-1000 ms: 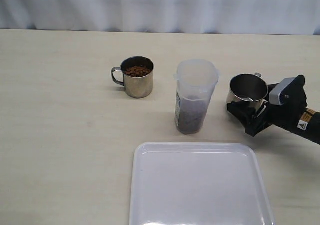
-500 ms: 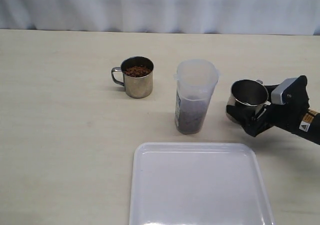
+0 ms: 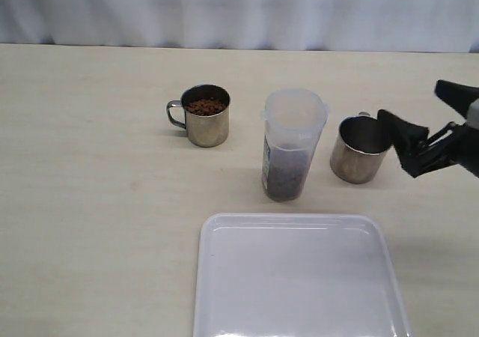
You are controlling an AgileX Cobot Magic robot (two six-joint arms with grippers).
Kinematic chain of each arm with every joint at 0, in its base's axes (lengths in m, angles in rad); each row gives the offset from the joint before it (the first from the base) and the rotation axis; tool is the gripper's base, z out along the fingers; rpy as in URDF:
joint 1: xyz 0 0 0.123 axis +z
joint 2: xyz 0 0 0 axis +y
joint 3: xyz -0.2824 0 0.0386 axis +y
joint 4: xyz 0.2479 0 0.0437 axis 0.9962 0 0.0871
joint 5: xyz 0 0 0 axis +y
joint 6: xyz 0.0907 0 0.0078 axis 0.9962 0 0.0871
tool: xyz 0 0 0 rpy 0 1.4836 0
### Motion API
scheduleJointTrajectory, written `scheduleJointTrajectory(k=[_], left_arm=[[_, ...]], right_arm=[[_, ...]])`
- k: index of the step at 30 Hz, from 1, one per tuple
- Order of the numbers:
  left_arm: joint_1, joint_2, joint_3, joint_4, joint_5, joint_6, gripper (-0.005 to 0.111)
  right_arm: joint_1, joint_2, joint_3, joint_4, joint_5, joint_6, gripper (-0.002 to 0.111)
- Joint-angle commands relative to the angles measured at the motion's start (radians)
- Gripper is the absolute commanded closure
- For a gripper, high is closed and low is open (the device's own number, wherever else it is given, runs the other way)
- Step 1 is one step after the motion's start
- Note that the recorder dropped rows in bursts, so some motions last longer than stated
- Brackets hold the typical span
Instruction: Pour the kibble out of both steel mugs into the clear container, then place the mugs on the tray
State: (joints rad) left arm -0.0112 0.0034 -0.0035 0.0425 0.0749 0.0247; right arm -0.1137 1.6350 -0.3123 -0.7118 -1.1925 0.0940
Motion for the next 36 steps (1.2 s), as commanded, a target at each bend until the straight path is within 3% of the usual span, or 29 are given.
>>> scheduleJointTrajectory(k=[1, 6, 8, 9, 22, 30, 36], left_arm=[[0.005, -0.003, 0.004, -0.002, -0.014, -0.003, 0.107], [0.005, -0.003, 0.004, -0.002, -0.014, -0.003, 0.107], [0.005, -0.003, 0.004, -0.002, -0.014, -0.003, 0.107], [0.005, -0.003, 0.004, -0.002, -0.013, -0.003, 0.107], [0.005, -0.003, 0.004, -0.002, -0.013, -0.003, 0.107], [0.005, -0.003, 0.004, -0.002, -0.013, -0.003, 0.107], [0.005, -0.003, 0.004, -0.002, -0.013, -0.003, 0.107]], right_arm=[[0.0, -0.25, 0.149, 0.238, 0.005, 0.173, 0.049], [0.0, -0.575, 0.312, 0.363, 0.084, 0.179, 0.103], [0.0, -0.701, 0.312, 0.36, 0.189, 0.194, 0.104], [0.0, -0.849, 0.312, 0.37, 0.421, 0.256, 0.104], [0.0, -1.635, 0.312, 0.422, 1.258, 0.377, 0.104], [0.0, -1.619, 0.312, 0.587, 1.295, 0.377, 0.104], [0.0, -1.619, 0.312, 0.597, 1.295, 0.377, 0.104]])
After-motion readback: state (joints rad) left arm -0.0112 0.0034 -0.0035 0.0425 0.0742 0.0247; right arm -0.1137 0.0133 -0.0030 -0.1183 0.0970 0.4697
